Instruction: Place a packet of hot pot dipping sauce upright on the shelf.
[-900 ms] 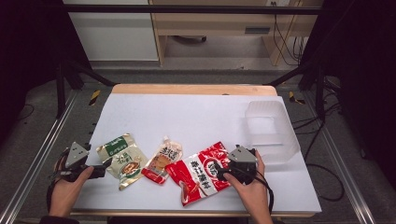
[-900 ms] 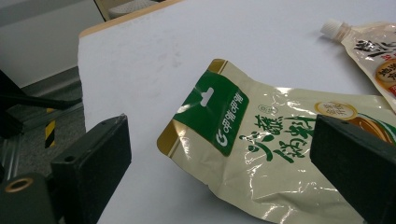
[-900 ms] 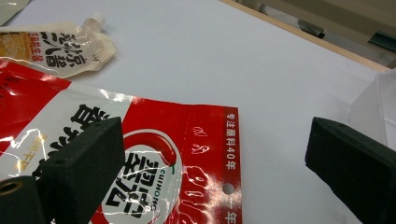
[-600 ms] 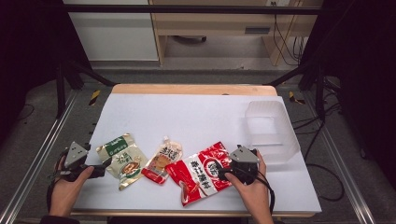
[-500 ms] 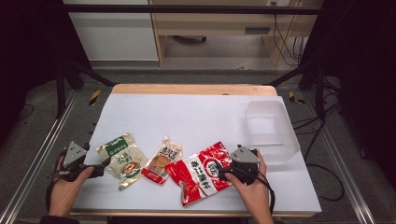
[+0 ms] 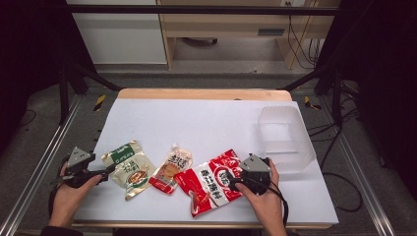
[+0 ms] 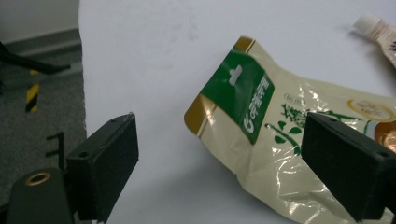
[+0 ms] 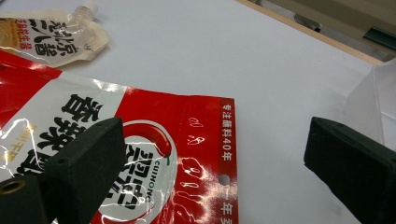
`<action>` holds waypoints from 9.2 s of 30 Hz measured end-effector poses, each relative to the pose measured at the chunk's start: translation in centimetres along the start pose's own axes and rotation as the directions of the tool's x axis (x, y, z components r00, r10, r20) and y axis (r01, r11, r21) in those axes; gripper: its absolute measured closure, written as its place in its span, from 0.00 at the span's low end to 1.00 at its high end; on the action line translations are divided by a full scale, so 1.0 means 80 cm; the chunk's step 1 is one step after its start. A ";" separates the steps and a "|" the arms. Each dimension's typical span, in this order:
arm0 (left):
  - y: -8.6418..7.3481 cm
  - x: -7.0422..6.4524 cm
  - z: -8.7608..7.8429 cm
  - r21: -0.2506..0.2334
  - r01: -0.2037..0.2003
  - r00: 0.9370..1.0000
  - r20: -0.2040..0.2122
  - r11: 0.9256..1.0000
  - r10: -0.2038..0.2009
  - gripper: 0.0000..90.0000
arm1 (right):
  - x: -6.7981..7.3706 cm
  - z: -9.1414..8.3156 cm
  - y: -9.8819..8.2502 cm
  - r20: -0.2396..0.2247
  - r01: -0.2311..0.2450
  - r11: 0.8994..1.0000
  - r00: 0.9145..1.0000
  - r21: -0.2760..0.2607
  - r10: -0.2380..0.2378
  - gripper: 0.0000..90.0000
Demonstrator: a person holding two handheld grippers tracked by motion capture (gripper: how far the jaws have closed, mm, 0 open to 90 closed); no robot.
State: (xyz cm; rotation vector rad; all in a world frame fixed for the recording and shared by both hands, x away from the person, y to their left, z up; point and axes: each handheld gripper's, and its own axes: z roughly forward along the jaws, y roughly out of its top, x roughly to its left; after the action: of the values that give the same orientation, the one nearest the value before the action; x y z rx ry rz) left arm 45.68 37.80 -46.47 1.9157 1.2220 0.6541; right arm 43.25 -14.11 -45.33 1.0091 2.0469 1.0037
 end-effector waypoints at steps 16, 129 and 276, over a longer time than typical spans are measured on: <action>0.001 -0.007 0.018 0.088 -0.023 0.996 0.085 0.996 0.016 0.47 | 0.003 0.000 0.002 0.004 0.022 1.000 1.000 0.011 -0.022 0.07; 0.210 -0.093 -0.092 -0.140 -0.440 0.830 0.313 0.887 0.461 1.00 | -0.003 -0.017 0.101 -0.151 0.177 0.982 0.975 0.066 -0.166 0.14; 0.022 -0.080 -0.021 -0.092 -0.165 0.975 0.137 0.982 0.177 0.09 | -0.169 -0.128 0.217 -0.232 0.412 0.896 0.899 0.164 -0.371 1.00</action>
State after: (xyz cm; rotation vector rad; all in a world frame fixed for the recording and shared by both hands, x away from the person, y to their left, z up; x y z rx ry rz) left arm 42.73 32.09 -44.18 1.9790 0.9343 0.6307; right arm 48.09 -21.84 -22.86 0.5682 2.4339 0.7036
